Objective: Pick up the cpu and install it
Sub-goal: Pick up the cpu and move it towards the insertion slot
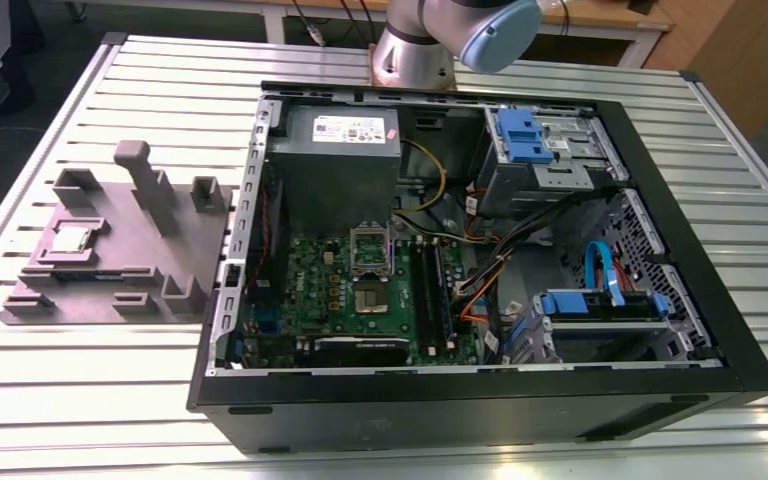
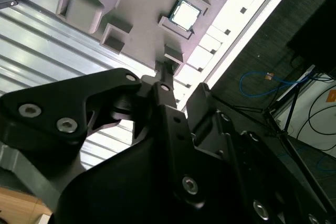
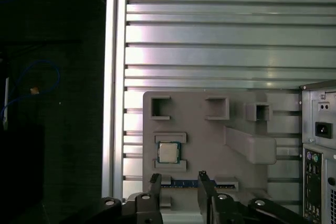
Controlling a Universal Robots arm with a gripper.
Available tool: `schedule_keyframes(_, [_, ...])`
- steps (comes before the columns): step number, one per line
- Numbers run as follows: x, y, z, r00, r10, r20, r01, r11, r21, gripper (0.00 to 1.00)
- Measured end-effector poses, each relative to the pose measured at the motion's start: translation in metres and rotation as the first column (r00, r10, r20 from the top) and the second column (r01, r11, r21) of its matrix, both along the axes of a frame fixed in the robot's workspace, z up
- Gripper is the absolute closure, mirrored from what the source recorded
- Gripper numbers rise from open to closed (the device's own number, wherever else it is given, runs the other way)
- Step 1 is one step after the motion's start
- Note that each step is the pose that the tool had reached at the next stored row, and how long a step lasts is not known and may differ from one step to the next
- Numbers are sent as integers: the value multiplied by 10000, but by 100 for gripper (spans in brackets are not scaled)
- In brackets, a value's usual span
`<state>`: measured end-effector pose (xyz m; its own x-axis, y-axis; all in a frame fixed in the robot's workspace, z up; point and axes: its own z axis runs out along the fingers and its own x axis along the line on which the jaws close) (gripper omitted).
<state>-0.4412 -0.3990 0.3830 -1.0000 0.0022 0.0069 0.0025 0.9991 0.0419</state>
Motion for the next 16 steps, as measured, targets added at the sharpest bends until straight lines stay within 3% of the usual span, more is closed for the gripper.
schedule_keyframes(3, [0,0,0,10000,0,0,0,10000,0,47])
schedule_keyframes(5, [0,0,-1,10000,0,0,0,10000,0,47])
schedule_keyframes(6, [0,0,-1,10000,0,0,0,10000,0,41])
schedule_keyframes(11, [-3,0,-13,10000,81,4,-81,10000,2,41])
schedule_keyframes(16, [-25,0,-85,9994,351,-22,-351,9994,0,41])
